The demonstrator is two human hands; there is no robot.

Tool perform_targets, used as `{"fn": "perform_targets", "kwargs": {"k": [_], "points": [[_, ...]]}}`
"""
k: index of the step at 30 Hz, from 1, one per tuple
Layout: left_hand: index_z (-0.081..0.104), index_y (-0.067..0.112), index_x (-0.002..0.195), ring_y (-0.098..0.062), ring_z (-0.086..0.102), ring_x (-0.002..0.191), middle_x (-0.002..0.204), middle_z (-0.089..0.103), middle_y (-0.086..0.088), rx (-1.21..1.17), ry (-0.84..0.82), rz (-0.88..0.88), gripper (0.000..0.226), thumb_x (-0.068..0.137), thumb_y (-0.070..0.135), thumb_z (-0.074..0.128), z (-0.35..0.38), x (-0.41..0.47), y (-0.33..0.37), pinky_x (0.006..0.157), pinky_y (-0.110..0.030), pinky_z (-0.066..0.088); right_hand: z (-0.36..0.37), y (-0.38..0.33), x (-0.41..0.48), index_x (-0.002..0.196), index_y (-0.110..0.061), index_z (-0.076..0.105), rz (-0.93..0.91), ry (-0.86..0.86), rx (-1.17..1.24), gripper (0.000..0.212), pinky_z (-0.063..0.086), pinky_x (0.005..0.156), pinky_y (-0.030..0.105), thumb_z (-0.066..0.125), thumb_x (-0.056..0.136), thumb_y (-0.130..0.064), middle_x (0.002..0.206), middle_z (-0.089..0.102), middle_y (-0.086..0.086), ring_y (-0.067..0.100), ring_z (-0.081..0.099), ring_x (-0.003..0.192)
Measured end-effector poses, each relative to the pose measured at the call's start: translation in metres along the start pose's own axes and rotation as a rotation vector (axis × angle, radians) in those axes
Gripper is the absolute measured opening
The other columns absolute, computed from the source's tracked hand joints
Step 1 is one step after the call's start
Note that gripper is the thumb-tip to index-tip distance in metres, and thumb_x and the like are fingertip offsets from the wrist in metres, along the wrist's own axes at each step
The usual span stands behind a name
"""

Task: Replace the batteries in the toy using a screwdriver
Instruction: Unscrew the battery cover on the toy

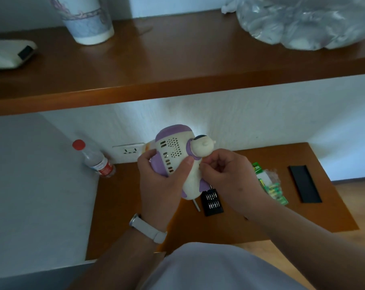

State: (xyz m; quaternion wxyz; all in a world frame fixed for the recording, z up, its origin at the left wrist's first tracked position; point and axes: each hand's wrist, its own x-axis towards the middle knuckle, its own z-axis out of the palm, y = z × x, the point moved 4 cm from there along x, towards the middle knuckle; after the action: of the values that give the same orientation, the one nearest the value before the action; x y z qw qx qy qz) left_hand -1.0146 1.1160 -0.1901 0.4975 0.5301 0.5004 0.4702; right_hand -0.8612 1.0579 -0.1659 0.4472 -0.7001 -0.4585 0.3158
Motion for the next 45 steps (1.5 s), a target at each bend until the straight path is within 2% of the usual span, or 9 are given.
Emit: {"fn": "perform_targets", "kwargs": {"k": [5, 12, 16, 21, 27, 34, 37, 41, 45], "points": [[0.044, 0.041, 0.107, 0.002, 0.071, 0.085, 0.101, 0.067, 0.018, 0.039, -0.001, 0.012, 0.066, 0.054, 0.053, 0.081, 0.001, -0.004, -0.001, 0.059, -0.019, 0.058, 0.004, 0.009, -0.004, 0.087, -0.015, 0.07, 0.031, 0.011, 0.008, 0.005, 0.05, 0.06, 0.015, 0.067, 0.09, -0.017, 0.077, 0.069, -0.002, 0.004, 0.059, 0.066], [0.043, 0.041, 0.104, 0.008, 0.069, 0.081, 0.097, 0.066, 0.019, 0.039, 0.013, -0.012, 0.068, 0.049, 0.058, 0.079, -0.001, -0.007, -0.007, 0.056, -0.014, 0.055, 0.011, 0.014, -0.003, 0.086, -0.013, 0.069, 0.023, 0.011, 0.001, 0.005, 0.05, 0.061, 0.017, 0.068, 0.087, -0.017, 0.075, 0.068, 0.0, 0.008, 0.059, 0.066], [0.044, 0.04, 0.105, 0.006, 0.07, 0.082, 0.091, 0.069, 0.03, 0.027, 0.025, -0.037, 0.071, 0.047, 0.061, 0.08, -0.005, -0.008, -0.012, 0.057, -0.015, 0.055, 0.016, 0.018, -0.003, 0.083, -0.015, 0.067, 0.038, 0.01, 0.033, 0.004, 0.052, 0.063, 0.022, 0.068, 0.086, -0.017, 0.073, 0.068, 0.0, 0.007, 0.058, 0.064], [0.043, 0.042, 0.105, 0.009, 0.069, 0.083, 0.1, 0.065, 0.02, 0.044, 0.048, -0.038, 0.065, 0.053, 0.055, 0.08, -0.012, -0.009, -0.016, 0.056, -0.013, 0.055, 0.023, 0.023, -0.005, 0.086, -0.024, 0.067, 0.002, -0.003, 0.049, 0.002, 0.053, 0.062, 0.015, 0.069, 0.086, -0.024, 0.076, 0.069, -0.01, 0.003, 0.064, 0.071], [0.042, 0.038, 0.11, 0.011, 0.067, 0.083, 0.103, 0.063, 0.017, 0.076, 0.061, -0.055, 0.069, 0.054, 0.055, 0.079, -0.02, -0.01, -0.023, 0.055, -0.012, 0.053, 0.033, 0.023, -0.011, 0.08, -0.038, 0.059, -0.084, -0.04, -0.025, 0.017, 0.046, 0.063, 0.004, 0.069, 0.087, -0.026, 0.086, 0.065, -0.026, -0.004, 0.063, 0.079], [0.042, 0.039, 0.106, 0.013, 0.066, 0.081, 0.101, 0.063, 0.018, 0.057, 0.048, -0.102, 0.07, 0.05, 0.059, 0.078, -0.023, -0.013, -0.033, 0.054, -0.01, 0.052, 0.04, 0.03, -0.01, 0.076, -0.033, 0.06, -0.077, -0.054, -0.011, 0.011, 0.048, 0.059, 0.008, 0.067, 0.084, -0.028, 0.08, 0.065, -0.02, -0.002, 0.06, 0.07], [0.042, 0.041, 0.104, 0.012, 0.067, 0.081, 0.101, 0.063, 0.018, 0.045, 0.037, -0.113, 0.068, 0.049, 0.06, 0.078, -0.022, -0.013, -0.036, 0.054, -0.011, 0.053, 0.04, 0.034, -0.01, 0.076, -0.029, 0.062, -0.055, -0.032, 0.002, 0.01, 0.046, 0.055, 0.008, 0.068, 0.083, -0.024, 0.068, 0.064, -0.01, -0.001, 0.058, 0.064], [0.044, 0.041, 0.105, 0.006, 0.07, 0.082, 0.101, 0.066, 0.017, 0.021, 0.029, -0.133, 0.07, 0.048, 0.061, 0.08, -0.022, -0.011, -0.041, 0.056, -0.014, 0.055, 0.039, 0.037, -0.008, 0.081, -0.018, 0.066, -0.005, -0.054, 0.065, 0.005, 0.051, 0.057, 0.016, 0.068, 0.086, -0.017, 0.071, 0.067, 0.0, 0.012, 0.062, 0.065], [0.043, 0.044, 0.107, 0.006, 0.069, 0.086, 0.106, 0.064, 0.016, -0.035, 0.027, -0.206, 0.068, 0.051, 0.057, 0.08, -0.028, -0.008, -0.051, 0.058, -0.017, 0.057, 0.036, 0.047, -0.005, 0.08, -0.021, 0.066, 0.073, -0.093, 0.105, 0.007, 0.058, 0.065, 0.033, 0.063, 0.083, -0.027, 0.07, 0.068, 0.001, 0.017, 0.064, 0.065]]}}
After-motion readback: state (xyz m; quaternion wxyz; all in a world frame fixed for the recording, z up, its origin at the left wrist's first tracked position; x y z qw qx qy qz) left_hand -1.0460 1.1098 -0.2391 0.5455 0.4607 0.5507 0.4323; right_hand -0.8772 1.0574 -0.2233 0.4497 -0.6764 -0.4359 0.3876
